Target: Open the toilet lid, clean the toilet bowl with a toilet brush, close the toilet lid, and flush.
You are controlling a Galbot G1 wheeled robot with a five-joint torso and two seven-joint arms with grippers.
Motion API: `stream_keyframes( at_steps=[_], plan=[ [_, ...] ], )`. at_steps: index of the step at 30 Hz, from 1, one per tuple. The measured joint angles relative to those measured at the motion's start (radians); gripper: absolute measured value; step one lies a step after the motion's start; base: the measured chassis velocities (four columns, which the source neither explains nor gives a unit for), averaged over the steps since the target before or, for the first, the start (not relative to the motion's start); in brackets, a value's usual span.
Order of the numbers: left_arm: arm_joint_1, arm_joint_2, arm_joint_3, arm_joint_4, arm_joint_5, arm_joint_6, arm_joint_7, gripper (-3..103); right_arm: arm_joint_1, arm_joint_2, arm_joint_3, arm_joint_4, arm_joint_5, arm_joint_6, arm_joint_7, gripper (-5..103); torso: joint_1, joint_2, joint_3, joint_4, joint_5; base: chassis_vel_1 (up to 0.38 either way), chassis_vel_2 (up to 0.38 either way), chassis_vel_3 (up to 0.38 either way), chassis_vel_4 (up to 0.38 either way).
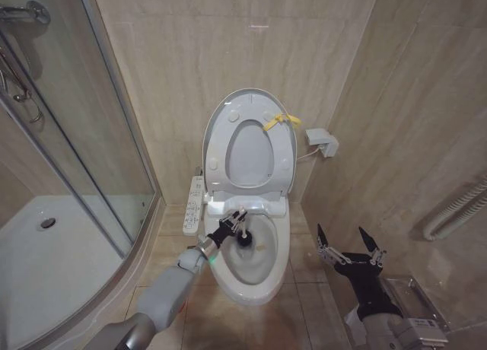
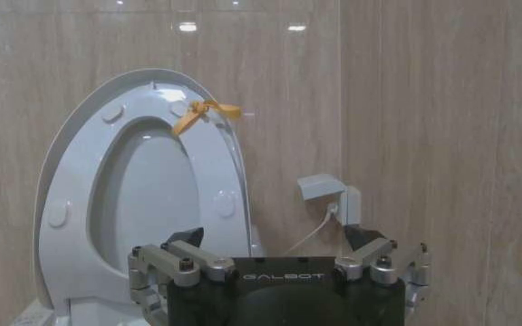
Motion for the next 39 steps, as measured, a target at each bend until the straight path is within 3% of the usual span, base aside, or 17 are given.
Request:
stream_keyframes(
  at_steps=[12, 19, 24, 27, 31, 39],
  plan=[
    [0.002, -0.074, -0.075, -0.076, -0.111, 0.018, -0.006, 19, 0.000, 0.000, 0.000, 0.000, 0.000, 0.000, 0.000, 100, 0.000, 0.000, 0.000, -0.0003, -0.0001, 0.000, 0.000, 0.000, 0.000],
    [0.043, -0.119, -0.136, -0.020, -0.138, 0.017, 0.037, 19, 0.000, 0.000, 0.000, 0.000, 0.000, 0.000, 0.000, 100, 0.000, 0.000, 0.000, 0.0000, -0.0003, 0.000, 0.000, 0.000, 0.000],
    [0.046, -0.134, -0.172, 0.076, -0.070, -0.054, 0.103, 19, 0.000, 0.000, 0.000, 0.000, 0.000, 0.000, 0.000, 100, 0.000, 0.000, 0.000, 0.0000, -0.0003, 0.000, 0.000, 0.000, 0.000],
    [0.052, -0.131, -0.175, 0.080, -0.032, -0.079, 0.104, 19, 0.000, 0.000, 0.000, 0.000, 0.000, 0.000, 0.000, 100, 0.000, 0.000, 0.000, 0.0001, -0.0002, 0.000, 0.000, 0.000, 0.000],
    [0.060, -0.130, -0.173, 0.047, 0.092, -0.128, 0.091, 19, 0.000, 0.000, 0.000, 0.000, 0.000, 0.000, 0.000, 100, 0.000, 0.000, 0.000, -0.0003, -0.0003, 0.000, 0.000, 0.000, 0.000],
    [0.053, -0.175, -0.192, 0.082, 0.210, -0.152, 0.091, 19, 0.000, 0.000, 0.000, 0.000, 0.000, 0.000, 0.000, 100, 0.000, 0.000, 0.000, -0.0005, -0.0005, 0.000, 0.000, 0.000, 0.000]
  ],
)
